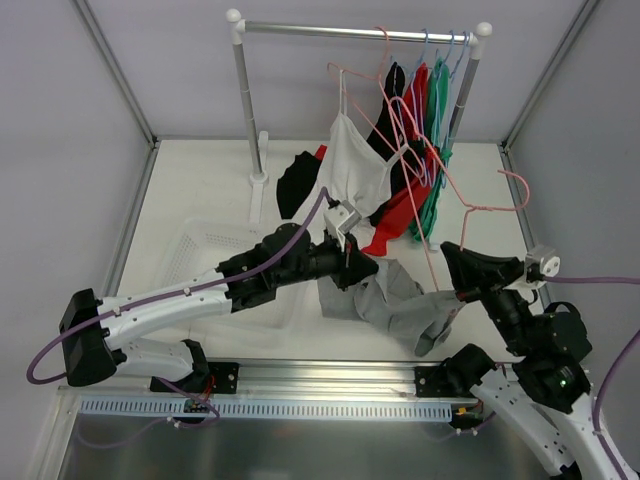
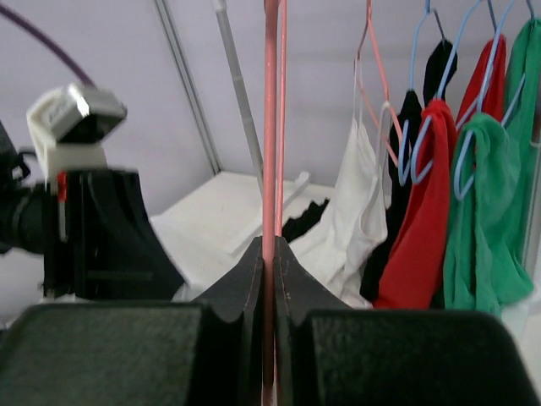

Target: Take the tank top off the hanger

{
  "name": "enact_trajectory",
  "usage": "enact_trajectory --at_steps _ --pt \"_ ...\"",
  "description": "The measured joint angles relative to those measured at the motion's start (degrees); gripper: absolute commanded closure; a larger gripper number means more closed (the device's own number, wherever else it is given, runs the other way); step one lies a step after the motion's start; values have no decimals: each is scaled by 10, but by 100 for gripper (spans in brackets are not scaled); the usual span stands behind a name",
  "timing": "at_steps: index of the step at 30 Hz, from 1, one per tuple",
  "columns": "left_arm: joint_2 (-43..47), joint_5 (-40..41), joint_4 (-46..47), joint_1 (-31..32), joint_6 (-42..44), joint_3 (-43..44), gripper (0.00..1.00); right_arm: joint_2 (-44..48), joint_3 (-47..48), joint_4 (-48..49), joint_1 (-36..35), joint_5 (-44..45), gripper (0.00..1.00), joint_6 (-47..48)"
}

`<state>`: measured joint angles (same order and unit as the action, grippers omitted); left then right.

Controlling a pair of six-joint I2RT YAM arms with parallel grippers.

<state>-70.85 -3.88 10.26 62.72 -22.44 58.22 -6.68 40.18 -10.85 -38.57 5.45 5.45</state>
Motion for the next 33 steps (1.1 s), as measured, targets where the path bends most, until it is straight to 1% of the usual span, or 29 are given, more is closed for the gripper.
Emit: enact_trajectory --at_steps 2,5,8,11,12,13,14,15,16,17,18,19,20,21,22,23,27,31,33 --pt "-1 -35 14 12 3 -19 100 -20 -25 80 0 5 100 -6" --pt "-6 -47 25 23 1 -47 100 -57 -46 191 0 16 100 -10" --pt "-33 -34 24 25 -12 -65 100 -93 -58 297 0 22 100 -7" --pt "-76 2 13 25 -29 -66 100 -125 -53 349 0 11 100 5" --pt "-89 23 2 25 -38 -65 100 -138 -37 334 0 2 100 8" --pt "-102 43 -12 25 -45 -64 100 -156 -6 296 0 -4 100 8" --pt "-114 67 -32 25 -54 -61 100 -179 40 238 0 -7 100 7" --pt "-124 90 -50 25 -61 -58 97 -206 92 191 0 -8 100 7" --pt "-131 108 -69 25 -68 -53 85 -229 137 147 0 -8 100 8" --pt "-136 125 -87 25 -72 -50 69 -257 193 98 0 -7 100 8" --pt "-136 140 -104 24 -74 -46 55 -273 227 70 0 -4 100 7" --pt "-135 153 -117 24 -79 -43 50 -288 260 39 0 -1 100 7" --pt "-133 163 -130 24 -81 -37 43 -299 283 10 0 3 100 6" --pt "-129 172 -140 24 -81 -32 19 -307 299 -18 0 9 100 5" --pt "-121 183 -151 24 -77 -29 9 -316 313 -48 0 16 100 5" --pt "-111 192 -163 24 -78 -25 2 -330 328 -82 0 22 100 4" --pt "-36 238 -219 24 -69 -8 1 -406 381 -170 0 30 100 -1" --pt "75 283 -269 24 -57 10 1 -491 428 -223 0 28 100 0" --pt "134 304 -297 24 -52 19 1 -543 467 -246 0 29 100 7"
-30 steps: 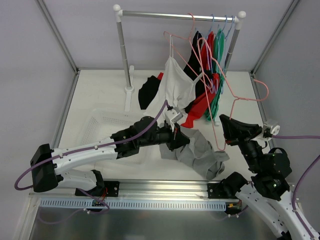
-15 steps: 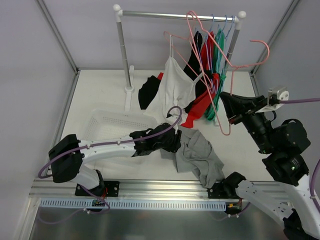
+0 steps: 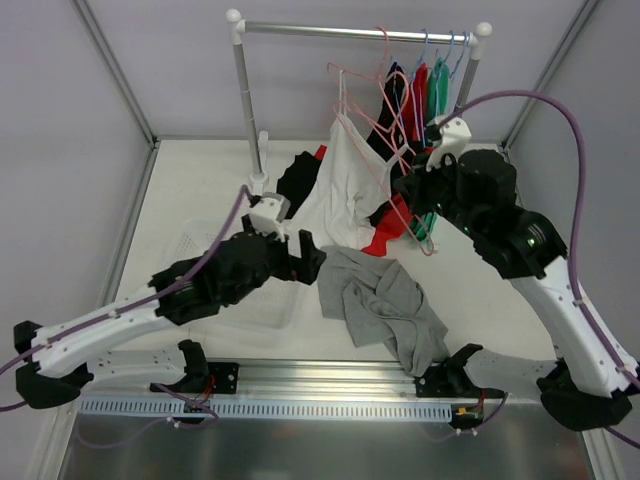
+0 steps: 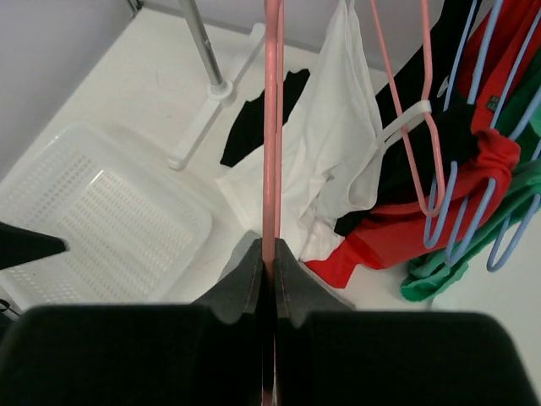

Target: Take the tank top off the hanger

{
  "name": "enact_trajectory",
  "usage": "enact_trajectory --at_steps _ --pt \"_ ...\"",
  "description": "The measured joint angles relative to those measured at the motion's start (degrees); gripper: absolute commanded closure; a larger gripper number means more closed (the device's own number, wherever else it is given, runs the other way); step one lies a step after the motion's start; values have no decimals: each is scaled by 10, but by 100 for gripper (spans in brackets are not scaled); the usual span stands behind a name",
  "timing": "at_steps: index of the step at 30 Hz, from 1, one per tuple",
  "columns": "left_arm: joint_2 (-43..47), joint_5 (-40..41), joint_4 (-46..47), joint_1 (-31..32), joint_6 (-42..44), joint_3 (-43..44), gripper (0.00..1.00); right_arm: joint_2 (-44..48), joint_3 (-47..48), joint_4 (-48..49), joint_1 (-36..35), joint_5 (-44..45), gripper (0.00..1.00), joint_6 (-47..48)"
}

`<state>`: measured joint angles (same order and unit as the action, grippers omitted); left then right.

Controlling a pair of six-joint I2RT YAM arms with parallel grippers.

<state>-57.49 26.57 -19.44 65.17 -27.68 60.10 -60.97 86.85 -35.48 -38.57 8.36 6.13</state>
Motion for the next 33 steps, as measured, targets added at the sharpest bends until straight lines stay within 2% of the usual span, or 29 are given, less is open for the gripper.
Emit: enact_trajectory --at_steps 4,11,18,24,33 --pt "96 36 -75 0 3 11 1 -98 89 -24 0 8 100 15" --pt "197 61 -176 0 7 -19 1 -266 276 -45 0 18 100 41" --pt "225 60 -220 0 7 -69 1 -430 471 -49 0 23 100 67" --pt "231 55 -221 0 6 -74 1 -497 505 -30 5 23 100 76" --pt "226 51 -221 0 2 -74 1 -538 506 17 55 10 100 68"
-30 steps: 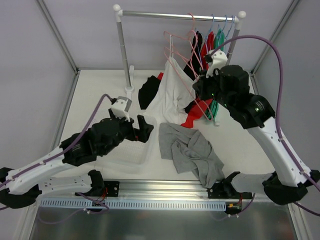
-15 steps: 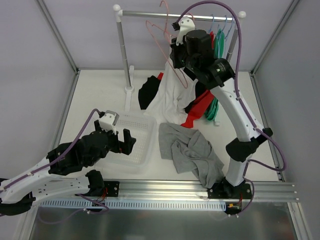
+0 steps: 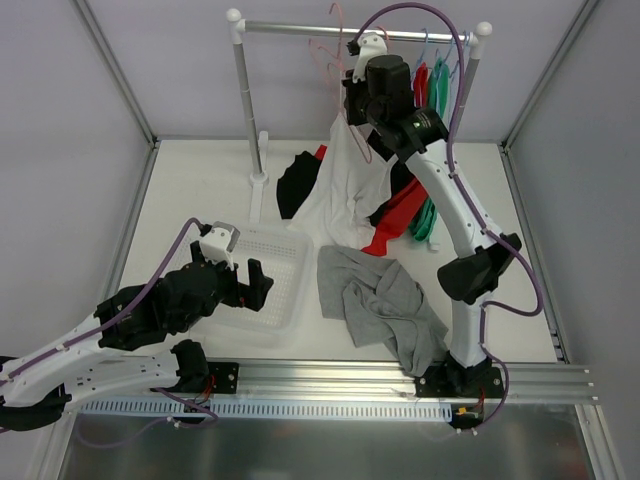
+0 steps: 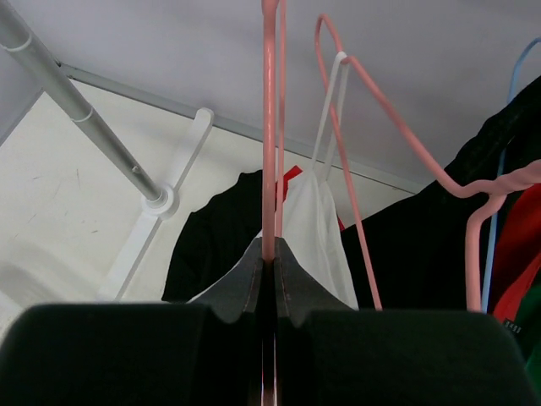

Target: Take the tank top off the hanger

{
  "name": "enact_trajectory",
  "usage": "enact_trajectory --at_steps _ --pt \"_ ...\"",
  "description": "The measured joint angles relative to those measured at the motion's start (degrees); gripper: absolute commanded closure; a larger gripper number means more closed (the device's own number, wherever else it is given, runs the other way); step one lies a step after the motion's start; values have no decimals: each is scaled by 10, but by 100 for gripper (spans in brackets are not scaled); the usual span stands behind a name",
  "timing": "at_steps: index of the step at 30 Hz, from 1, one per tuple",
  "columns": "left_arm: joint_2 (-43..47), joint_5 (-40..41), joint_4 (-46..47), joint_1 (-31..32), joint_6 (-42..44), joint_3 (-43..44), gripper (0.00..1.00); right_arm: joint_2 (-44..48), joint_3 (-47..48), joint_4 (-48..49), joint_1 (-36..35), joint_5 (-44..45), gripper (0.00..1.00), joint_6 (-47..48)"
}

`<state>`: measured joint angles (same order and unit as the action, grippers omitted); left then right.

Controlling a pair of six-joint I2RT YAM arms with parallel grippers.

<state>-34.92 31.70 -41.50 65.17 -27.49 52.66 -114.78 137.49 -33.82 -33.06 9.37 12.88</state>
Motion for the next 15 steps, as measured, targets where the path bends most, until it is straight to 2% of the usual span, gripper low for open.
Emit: enact_trajectory --at_steps 7,13,14,15 --pt "0 0 0 0 0 0 1 -3 -7 17 5 -19 100 -8" --pt "0 0 0 0 0 0 1 -2 -52 24 -1 -40 99 -19" --pt "0 0 0 0 0 0 1 -2 -56 25 -2 -42 95 -21" --pt "0 0 0 0 0 0 1 0 -62 29 -2 -43 87 -22"
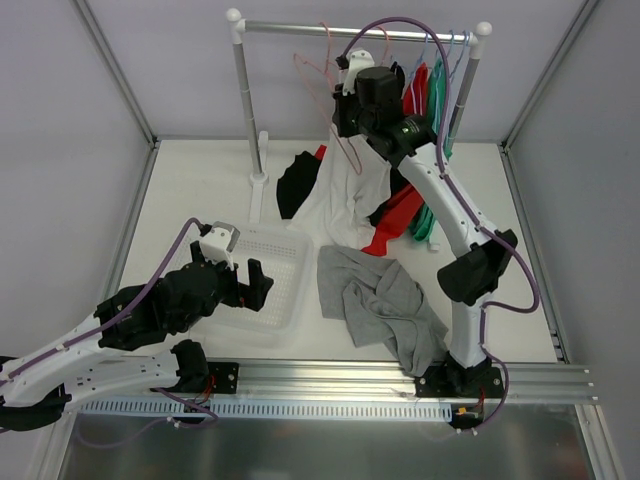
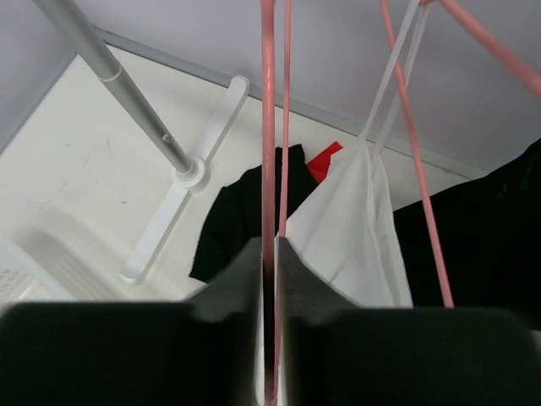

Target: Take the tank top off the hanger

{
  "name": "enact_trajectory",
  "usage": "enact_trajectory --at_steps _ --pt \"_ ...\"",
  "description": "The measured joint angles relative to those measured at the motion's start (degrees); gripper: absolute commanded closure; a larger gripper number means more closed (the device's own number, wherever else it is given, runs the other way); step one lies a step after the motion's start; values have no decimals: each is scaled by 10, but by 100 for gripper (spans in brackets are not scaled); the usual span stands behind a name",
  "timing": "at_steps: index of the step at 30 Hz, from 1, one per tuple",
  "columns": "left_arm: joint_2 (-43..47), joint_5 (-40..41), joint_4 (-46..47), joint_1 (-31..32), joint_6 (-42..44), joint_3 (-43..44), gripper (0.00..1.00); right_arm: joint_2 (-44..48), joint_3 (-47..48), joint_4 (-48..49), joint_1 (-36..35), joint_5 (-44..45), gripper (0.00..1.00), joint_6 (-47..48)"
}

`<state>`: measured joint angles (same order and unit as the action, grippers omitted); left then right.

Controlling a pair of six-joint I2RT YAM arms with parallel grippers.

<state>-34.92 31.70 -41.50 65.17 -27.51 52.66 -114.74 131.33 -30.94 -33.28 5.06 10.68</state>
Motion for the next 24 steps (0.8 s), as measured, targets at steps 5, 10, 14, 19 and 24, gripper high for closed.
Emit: enact_trajectory --at_steps 5,10,14,19,24 --pt "-9 -9 2 0 4 1 1 40 -35 2 -2 -16 45 -12" --pt "-79 -47 15 0 18 24 1 127 -88 -4 -3 -40 20 -17" --pt "-165 -97 68 0 41 45 1 238 -142 -26 -3 -50 1 -9" --pt "-294 -184 157 0 68 58 1 451 -274 -68 -3 -24 1 14" --pt "-483 -225 212 17 86 134 1 673 -424 -113 -3 12 1 20"
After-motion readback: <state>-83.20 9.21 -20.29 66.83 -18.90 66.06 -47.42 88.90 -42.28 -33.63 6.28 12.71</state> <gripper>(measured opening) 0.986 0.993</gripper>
